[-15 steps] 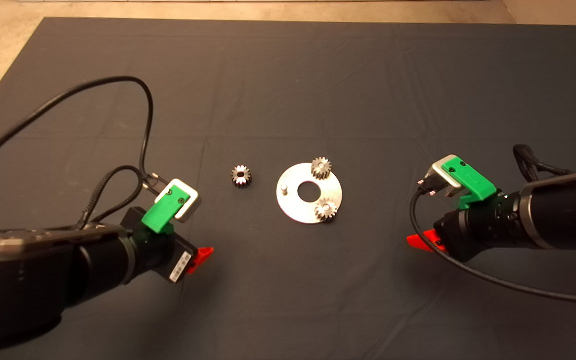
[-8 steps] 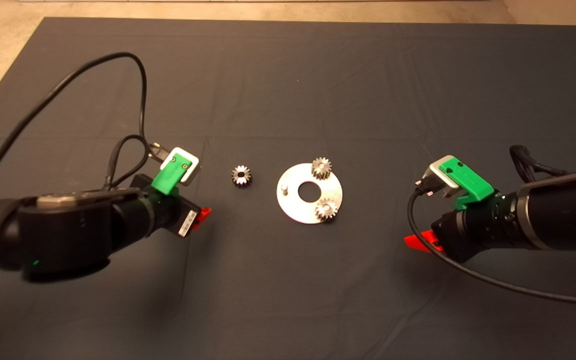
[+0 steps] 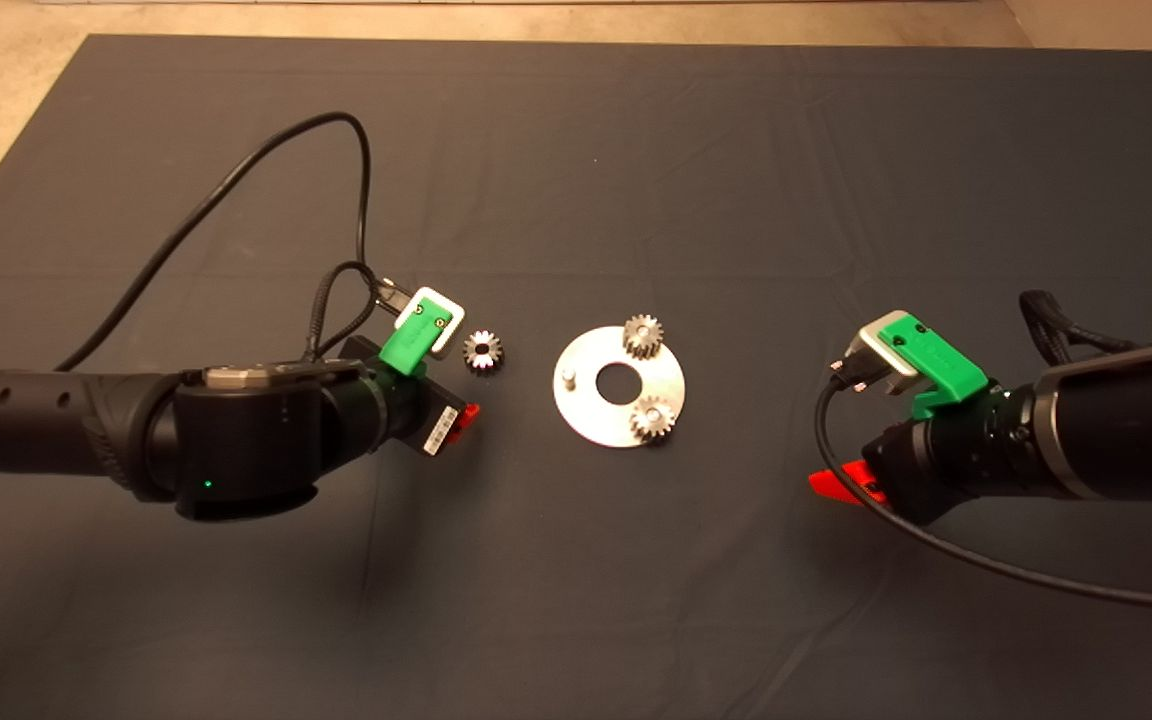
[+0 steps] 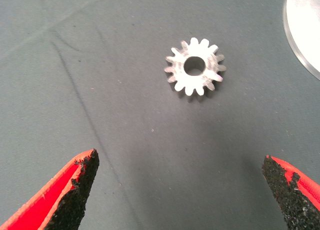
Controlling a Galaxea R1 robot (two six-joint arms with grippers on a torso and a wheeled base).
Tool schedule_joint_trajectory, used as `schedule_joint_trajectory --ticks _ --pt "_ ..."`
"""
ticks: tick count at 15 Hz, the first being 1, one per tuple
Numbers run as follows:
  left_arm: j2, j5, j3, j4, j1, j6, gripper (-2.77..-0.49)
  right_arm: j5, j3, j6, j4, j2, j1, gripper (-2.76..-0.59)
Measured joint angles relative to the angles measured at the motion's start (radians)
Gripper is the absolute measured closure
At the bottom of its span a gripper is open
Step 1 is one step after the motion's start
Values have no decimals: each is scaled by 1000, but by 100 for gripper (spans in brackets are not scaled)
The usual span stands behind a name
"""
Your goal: Install three planetary gears onto the carrier pins
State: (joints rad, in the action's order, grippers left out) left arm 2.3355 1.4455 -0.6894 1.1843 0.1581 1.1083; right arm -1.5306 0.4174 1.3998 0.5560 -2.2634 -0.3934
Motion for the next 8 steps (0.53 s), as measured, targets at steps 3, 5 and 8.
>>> schedule_joint_trajectory --ticks 3,5,8 --pt "5 -4 -6 43 0 32 -236 0 0 0 0 0 0 -220" --pt "23 -7 -17 51 0 36 -236 0 0 0 0 0 0 -220" --pt "41 -24 -29 59 0 60 -236 0 0 0 0 0 0 -220"
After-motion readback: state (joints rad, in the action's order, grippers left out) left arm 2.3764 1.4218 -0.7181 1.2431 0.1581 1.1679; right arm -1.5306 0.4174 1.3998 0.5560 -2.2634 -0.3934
